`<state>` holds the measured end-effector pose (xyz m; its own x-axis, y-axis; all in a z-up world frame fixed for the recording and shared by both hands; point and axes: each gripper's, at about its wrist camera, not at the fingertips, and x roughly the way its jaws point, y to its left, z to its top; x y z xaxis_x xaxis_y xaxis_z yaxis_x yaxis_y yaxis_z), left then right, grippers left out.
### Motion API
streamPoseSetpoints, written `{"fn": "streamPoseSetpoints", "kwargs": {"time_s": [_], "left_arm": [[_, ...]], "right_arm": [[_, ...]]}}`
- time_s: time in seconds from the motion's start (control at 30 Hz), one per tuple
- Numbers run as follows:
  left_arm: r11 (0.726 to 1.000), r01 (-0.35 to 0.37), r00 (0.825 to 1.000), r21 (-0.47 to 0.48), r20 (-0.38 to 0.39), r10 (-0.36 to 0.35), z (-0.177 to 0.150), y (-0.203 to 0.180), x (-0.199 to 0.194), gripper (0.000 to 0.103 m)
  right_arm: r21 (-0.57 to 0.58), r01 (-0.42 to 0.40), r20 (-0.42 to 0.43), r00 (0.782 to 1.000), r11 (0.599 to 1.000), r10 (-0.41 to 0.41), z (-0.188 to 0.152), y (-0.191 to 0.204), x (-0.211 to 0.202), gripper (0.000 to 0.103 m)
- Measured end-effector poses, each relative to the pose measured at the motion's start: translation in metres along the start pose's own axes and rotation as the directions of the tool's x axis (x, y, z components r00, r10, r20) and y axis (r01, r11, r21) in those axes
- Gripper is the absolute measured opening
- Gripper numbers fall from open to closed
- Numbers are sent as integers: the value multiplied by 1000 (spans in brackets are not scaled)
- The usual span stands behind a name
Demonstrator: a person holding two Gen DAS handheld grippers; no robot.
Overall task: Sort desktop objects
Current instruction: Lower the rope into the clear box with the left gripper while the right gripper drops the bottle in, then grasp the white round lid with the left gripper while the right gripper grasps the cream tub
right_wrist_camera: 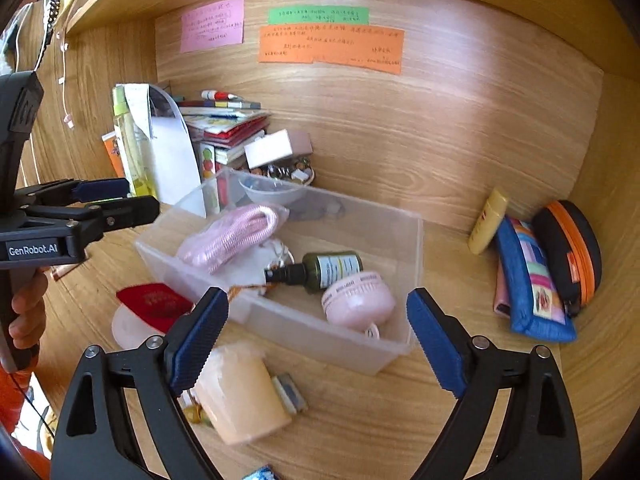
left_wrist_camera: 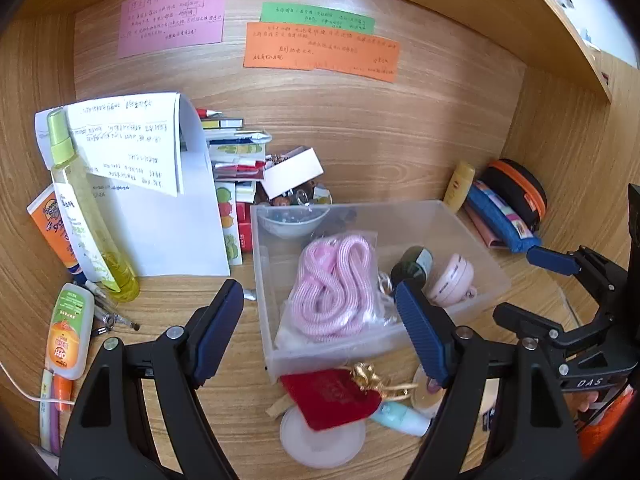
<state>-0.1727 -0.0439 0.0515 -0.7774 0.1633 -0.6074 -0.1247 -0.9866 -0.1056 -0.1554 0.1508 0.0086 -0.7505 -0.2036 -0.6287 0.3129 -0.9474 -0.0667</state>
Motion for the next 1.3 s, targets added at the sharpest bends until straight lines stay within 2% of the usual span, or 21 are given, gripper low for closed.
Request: {"fn": "streamPoseSetpoints", "kwargs": {"time_s": [0.17,0.33,0.47,0.67,0.77,0.83,1.1,1.3], "left_arm": [[999,-10,999,31,-44,12,-19,1,-1,79],[1000,-10,994,22,-106,12,-40,7,4,79],[1000,13,981,6,-192,-12,-59,13,12,79],[1000,3,966,22,-257,3,-81,13,14,79],[1000,19,957,3,-291,-17,-87,12,18,79],[999,32,953,-4,-301,-32,-90,10,21,79],[999,30,942,36,-336,-16,-93,-1,39,79],[998,-4,940,67,-340,27,-94,-6,49,79]], "right_arm": [[20,3,-20,1000,1000,-3,-17,-2,-3,90],[60,0,-53,999,998,4,-32,-5,-1,90],[83,-37,-83,996,996,44,-43,-3,3,90],[91,-87,-136,986,992,99,-54,1,13,90],[96,-117,-161,978,988,132,-54,4,17,90],[94,-131,-168,975,987,145,-55,7,19,90],[40,-158,-187,969,987,163,-52,18,30,91],[28,-187,-242,952,982,188,-50,28,49,93]]}}
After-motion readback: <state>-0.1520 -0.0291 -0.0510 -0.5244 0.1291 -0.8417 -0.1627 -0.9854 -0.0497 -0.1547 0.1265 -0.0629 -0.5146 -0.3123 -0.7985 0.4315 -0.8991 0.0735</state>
